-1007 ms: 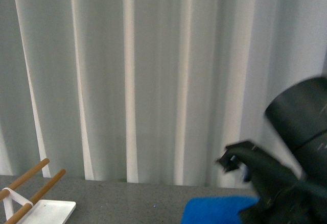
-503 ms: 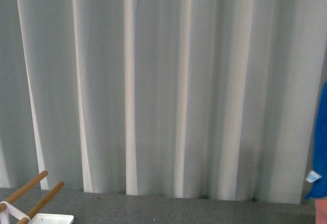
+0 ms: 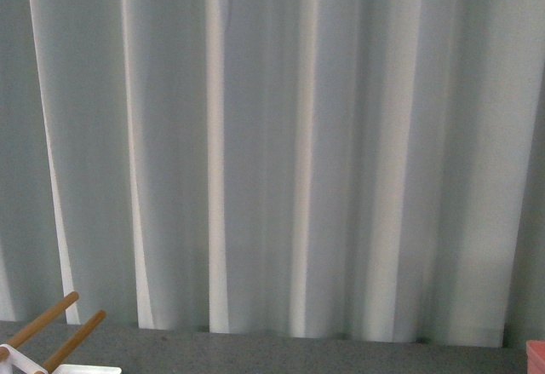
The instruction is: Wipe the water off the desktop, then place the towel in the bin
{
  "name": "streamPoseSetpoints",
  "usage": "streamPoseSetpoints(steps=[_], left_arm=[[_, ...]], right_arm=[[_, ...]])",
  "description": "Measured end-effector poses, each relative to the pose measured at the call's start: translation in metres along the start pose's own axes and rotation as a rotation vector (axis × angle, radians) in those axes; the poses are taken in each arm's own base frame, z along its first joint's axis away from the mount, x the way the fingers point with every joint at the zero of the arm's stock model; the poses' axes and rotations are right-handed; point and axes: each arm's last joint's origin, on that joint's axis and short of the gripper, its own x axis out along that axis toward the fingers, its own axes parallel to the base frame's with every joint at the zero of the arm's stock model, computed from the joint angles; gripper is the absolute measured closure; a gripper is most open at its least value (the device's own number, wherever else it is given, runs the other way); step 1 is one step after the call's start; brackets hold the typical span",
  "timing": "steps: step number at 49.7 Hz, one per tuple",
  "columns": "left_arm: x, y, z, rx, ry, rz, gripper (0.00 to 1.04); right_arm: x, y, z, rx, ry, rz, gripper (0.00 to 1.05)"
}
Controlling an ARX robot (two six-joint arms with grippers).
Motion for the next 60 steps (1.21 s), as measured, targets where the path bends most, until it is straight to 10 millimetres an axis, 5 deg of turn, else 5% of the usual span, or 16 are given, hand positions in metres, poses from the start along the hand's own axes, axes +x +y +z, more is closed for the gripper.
streamPoseSetpoints(steps=[8,26,51,54,60], left_arm=[[0.0,0.0,0.0,0.0,0.0,0.0,0.07],[0.0,0.0,0.0,0.0,0.0,0.0,0.07],[0.0,0.0,0.0,0.0,0.0,0.0,0.07],[0.0,0.0,0.0,0.0,0.0,0.0,0.07],[0.0,0.0,0.0,0.0,0.0,0.0,0.07]], right_arm=[[0.031,0.019,-0.018,-0.013,0.066,0.078,1.01],[0.053,0.047,-0.038,0.031,0.13,0.193,1.01],[0.055,0.05,-0.042,0.046,0.163,0.196,0.12],[0.055,0.05,-0.042,0.047,0.163,0.196,0.05],[0.055,0.05,-0.042,0.048,0.163,0.196,0.07]])
